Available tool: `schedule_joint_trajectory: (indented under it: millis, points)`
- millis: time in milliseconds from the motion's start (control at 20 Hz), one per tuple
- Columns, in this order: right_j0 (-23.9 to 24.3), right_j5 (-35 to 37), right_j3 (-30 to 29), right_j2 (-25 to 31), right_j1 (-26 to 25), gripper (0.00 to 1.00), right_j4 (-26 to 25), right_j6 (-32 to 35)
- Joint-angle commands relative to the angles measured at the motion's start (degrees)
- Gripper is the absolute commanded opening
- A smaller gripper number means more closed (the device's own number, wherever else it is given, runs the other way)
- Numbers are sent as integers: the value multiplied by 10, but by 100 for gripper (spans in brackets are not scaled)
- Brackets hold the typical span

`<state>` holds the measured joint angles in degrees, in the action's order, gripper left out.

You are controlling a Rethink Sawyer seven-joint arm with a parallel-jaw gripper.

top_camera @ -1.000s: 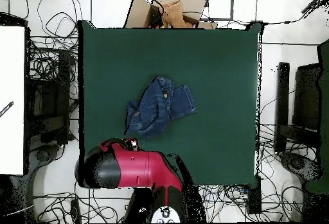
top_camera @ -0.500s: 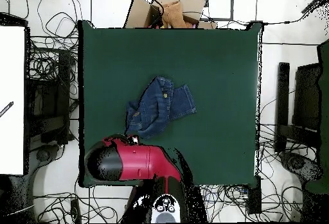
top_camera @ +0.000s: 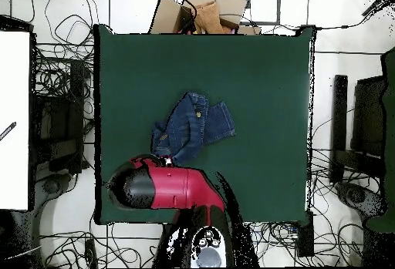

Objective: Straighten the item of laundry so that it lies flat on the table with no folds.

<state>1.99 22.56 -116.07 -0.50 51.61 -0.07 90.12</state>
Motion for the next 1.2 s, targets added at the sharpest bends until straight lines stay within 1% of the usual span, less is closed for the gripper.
schedule_joint_trajectory:
  millis: [50, 200, 550, 750, 850, 950, 1000, 1200]
  points:
    - [21, -11, 29, 23, -21, 100, 20, 96]
    - [29, -6, 45, 24, -29, 100, 19, 91]
    - [40, -8, 85, 23, -69, 100, 16, 91]
    - [51, -24, 104, 26, -99, 100, 12, 89]
    - [49, -21, 125, 20, -114, 100, 11, 90]
    - [63, -8, 128, 35, -124, 100, 19, 84]
    - [66, -13, 131, 36, -131, 100, 18, 84]
    - [58, -34, 151, 24, -157, 100, 4, 87]
